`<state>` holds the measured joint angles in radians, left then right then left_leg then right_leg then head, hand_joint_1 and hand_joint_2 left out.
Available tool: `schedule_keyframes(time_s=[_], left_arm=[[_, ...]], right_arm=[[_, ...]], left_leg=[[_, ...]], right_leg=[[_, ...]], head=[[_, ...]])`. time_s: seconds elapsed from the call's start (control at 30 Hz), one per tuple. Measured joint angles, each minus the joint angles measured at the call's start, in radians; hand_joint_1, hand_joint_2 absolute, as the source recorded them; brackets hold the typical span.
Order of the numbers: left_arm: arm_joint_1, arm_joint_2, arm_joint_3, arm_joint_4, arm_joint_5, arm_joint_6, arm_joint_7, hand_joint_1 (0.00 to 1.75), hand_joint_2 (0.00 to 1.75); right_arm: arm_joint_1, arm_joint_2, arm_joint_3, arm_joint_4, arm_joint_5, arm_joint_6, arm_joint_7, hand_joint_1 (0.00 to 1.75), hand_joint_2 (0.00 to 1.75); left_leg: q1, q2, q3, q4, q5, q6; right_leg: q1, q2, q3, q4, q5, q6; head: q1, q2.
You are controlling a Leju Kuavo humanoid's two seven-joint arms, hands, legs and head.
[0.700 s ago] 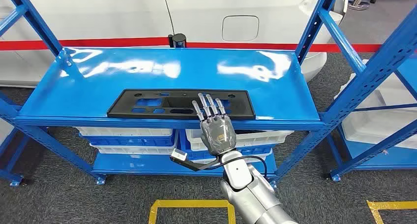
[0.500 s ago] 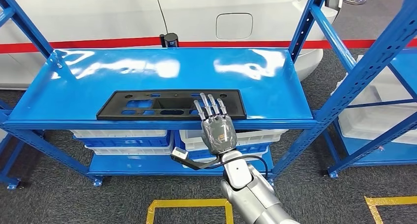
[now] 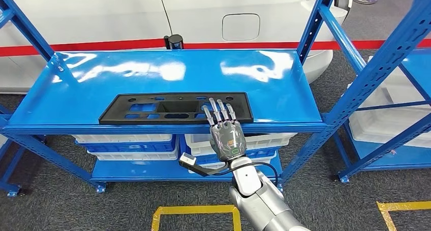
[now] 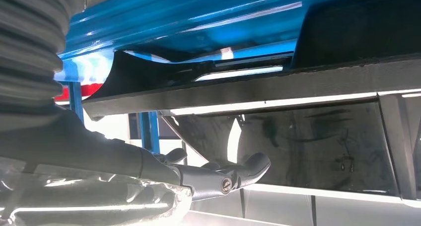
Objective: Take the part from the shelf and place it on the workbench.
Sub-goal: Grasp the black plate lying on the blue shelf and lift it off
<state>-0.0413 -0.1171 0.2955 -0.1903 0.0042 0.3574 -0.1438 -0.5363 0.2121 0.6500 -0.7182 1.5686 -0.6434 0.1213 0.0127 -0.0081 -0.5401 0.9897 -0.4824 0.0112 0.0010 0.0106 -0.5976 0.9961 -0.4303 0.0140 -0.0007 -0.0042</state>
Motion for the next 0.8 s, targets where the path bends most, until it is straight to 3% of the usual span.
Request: schedule_keyframes(time_s=[0.8], left_arm=[[0.000,0.001,0.002,0.000,-0.006,-0.016,0.007,0.00,0.00]], right_arm=[[0.000,0.000,0.000,0.018,0.000,0.000,0.022,0.00,1.75]], left_leg=[[-0.002,0.000,0.001,0.000,0.000,0.000]], right_leg=[[-0.001,0.000,0.001,0.000,0.000,0.000]], head=[[0.000,0.000]])
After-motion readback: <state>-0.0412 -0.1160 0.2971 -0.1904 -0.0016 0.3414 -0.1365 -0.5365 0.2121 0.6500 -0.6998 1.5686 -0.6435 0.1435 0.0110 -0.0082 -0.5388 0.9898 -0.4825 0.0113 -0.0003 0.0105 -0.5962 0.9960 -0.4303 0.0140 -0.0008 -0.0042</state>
